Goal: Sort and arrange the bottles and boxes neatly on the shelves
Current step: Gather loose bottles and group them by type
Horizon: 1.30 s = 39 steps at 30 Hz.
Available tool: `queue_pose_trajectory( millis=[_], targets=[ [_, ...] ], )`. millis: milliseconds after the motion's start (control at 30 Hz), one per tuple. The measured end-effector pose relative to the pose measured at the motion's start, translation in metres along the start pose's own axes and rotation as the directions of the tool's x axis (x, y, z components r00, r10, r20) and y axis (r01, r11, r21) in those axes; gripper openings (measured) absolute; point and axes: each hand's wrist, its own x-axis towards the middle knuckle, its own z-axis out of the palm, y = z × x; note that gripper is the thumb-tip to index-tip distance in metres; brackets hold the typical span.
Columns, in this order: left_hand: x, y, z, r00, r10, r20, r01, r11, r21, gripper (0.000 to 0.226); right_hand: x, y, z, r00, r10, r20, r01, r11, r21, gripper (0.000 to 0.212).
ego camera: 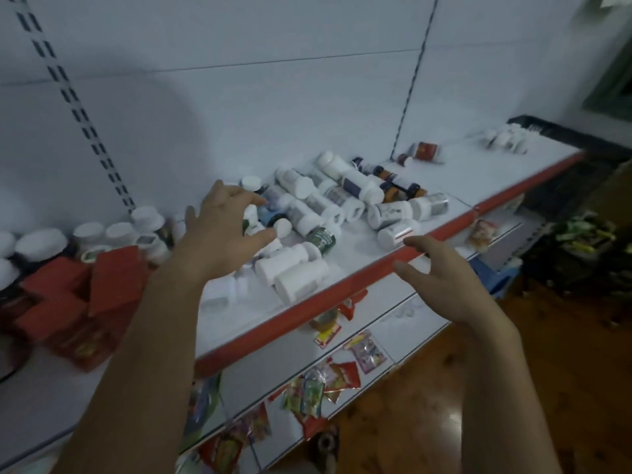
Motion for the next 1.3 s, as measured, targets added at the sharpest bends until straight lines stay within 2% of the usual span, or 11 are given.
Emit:
queue_pose_trajectory(
  millis=[67, 267, 367, 500, 700, 867, 1067, 1200, 1300],
  targets=[
    [0.03, 0.01, 0.015, 1.0, 0.001, 0.024, -0.002, 0.999, 0.034, 0.058, 0.019, 0.02, -0.004, 0.999, 0.023, 0.035, -0.023, 1.0, -0.006, 0.059],
    [0.136, 0.063, 0.064, 0.995, -0.032, 0.098, 0.037, 0.998, -0.048, 0.053, 0.09, 0.087, -0.057, 0.991, 0.111, 0.067, -0.108, 0.993, -0.053, 0.061],
    [0.195, 0.096, 0.082, 0.988, 0.016, 0.152, -0.01, 0.999, -0.037, 0.054, 0.135, 0.113, -0.089, 0.986, 0.168, -0.014, -0.168, 0.985, -0.032, 0.057],
    [0.258, 0.131, 0.105, 0.984, 0.045, 0.171, -0.043, 0.999, -0.015, 0.055, 0.181, 0.14, -0.095, 0.971, 0.183, -0.156, -0.175, 0.983, 0.061, 0.05],
    [0.311, 0.151, 0.135, 0.955, 0.064, 0.291, -0.073, 0.997, 0.021, 0.061, 0.242, 0.166, -0.089, 0.985, 0.161, -0.065, -0.154, 0.983, 0.097, 0.047],
    [0.338, 0.159, 0.152, 0.946, 0.016, 0.325, -0.029, 0.999, 0.038, 0.06, 0.304, 0.179, -0.102, 0.994, 0.1, -0.049, -0.094, 0.989, 0.113, 0.046],
    [0.367, 0.175, 0.177, 0.929, -0.117, 0.351, 0.111, 0.993, 0.037, 0.061, 0.367, 0.215, -0.096, 0.995, 0.067, 0.08, -0.078, 0.988, 0.133, 0.045],
    [0.383, 0.195, 0.209, 0.916, -0.211, 0.34, 0.21, 0.977, 0.04, 0.061, 0.42, 0.259, -0.111, 0.991, 0.135, -0.005, -0.133, 0.976, 0.171, 0.037],
    [0.397, 0.214, 0.233, 0.899, -0.274, 0.341, 0.281, 0.959, 0.029, 0.059, 0.465, 0.289, -0.126, 0.992, 0.128, 0.001, -0.125, 0.968, 0.217, 0.047]
  ],
)
